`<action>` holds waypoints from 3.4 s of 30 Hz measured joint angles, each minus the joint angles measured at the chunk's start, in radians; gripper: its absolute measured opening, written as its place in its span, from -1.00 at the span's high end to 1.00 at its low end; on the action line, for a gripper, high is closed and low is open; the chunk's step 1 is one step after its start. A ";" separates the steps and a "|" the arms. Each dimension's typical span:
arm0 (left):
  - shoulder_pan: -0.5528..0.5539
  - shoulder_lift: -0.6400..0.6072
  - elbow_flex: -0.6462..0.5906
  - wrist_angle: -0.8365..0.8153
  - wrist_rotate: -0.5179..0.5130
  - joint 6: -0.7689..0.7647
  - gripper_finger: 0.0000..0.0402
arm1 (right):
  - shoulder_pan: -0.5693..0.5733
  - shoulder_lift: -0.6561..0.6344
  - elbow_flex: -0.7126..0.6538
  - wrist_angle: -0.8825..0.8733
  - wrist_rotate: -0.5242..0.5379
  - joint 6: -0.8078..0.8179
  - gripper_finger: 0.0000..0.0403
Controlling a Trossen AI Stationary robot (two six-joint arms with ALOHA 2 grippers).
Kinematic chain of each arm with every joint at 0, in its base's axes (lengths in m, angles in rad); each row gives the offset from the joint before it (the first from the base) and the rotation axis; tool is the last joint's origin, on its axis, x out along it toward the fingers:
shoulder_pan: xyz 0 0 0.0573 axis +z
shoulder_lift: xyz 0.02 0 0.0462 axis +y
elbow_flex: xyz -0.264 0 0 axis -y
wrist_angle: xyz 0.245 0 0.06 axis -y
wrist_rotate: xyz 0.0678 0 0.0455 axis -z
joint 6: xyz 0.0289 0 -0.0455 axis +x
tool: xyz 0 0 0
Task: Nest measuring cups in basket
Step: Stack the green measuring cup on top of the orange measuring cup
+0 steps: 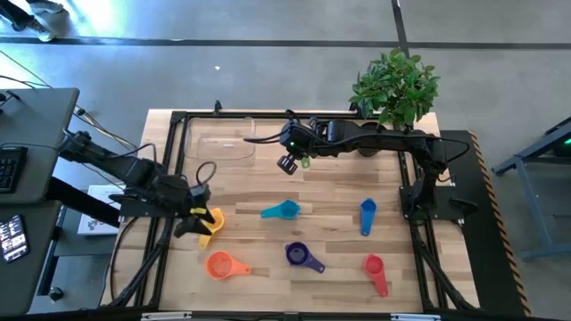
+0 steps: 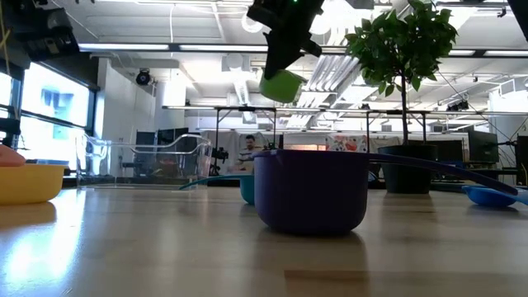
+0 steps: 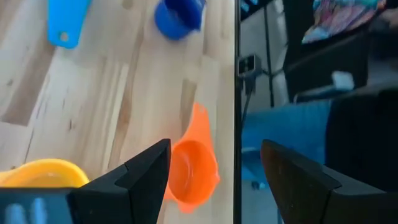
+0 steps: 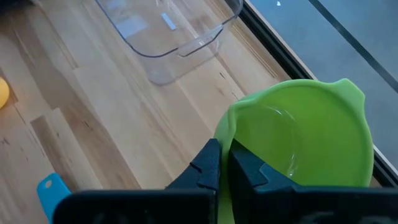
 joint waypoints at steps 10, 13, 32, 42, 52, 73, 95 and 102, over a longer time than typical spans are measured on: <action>-0.138 0.183 0.067 -0.040 -0.011 -0.059 -0.20 | 0.000 0.000 0.000 -0.008 -0.019 -0.003 1.00; -0.180 0.241 0.069 -0.039 -0.014 -0.096 -0.20 | 0.000 0.000 0.000 -0.013 -0.020 -0.004 0.99; -0.264 0.513 0.069 -0.001 -0.124 -0.160 -0.20 | 0.000 0.000 0.000 -0.012 -0.027 0.003 0.99; -0.265 0.601 0.069 0.053 -0.129 -0.161 -0.20 | 0.000 0.000 0.000 -0.012 -0.026 0.003 0.98; -0.265 0.649 0.069 0.051 -0.149 -0.170 -0.14 | 0.000 0.000 0.000 -0.011 -0.026 -0.001 0.98; -0.255 0.697 0.069 0.077 -0.144 -0.161 0.91 | 0.000 0.000 -0.001 -0.011 -0.026 -0.004 0.98; 0.004 0.697 0.128 0.105 -0.144 0.026 0.97 | 0.000 -0.013 -0.001 -0.012 -0.035 -0.003 0.98; 0.096 0.697 0.146 0.105 -0.140 0.123 0.96 | 0.000 -0.015 -0.001 -0.018 -0.037 -0.004 0.98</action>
